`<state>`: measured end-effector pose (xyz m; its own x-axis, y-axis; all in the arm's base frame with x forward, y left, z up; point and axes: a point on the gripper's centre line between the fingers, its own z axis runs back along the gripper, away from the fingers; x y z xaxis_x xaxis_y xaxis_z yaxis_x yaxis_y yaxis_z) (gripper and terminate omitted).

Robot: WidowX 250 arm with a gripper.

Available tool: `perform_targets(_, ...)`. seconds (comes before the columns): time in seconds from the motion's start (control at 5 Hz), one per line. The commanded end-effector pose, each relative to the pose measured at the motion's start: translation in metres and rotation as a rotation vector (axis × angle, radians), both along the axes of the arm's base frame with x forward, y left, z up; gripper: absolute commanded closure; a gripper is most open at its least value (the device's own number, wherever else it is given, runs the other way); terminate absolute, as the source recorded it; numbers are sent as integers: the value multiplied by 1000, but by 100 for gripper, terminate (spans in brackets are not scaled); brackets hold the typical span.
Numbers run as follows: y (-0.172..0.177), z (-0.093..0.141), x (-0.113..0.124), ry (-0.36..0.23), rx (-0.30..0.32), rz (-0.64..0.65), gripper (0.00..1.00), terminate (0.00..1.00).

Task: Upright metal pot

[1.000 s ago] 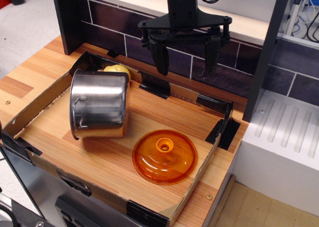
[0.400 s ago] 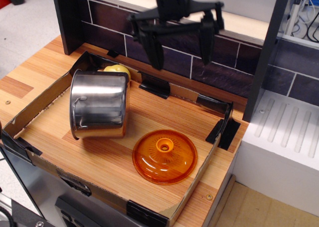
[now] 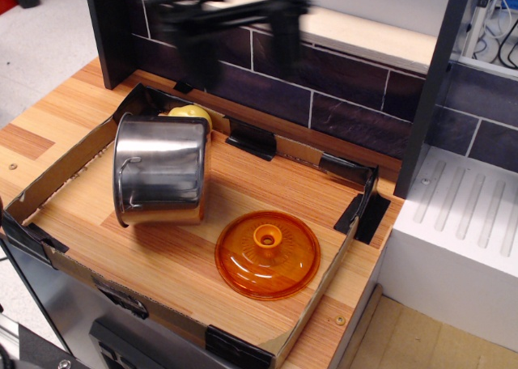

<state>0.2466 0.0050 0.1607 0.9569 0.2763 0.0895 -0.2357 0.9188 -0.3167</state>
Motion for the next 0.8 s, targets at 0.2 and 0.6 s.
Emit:
perform_targets(0.2, 73, -1, -29, -60, 185, -29, 0, 0)
perform_targets(0.6, 96, -26, -39, -70, 172, -159, 0, 0)
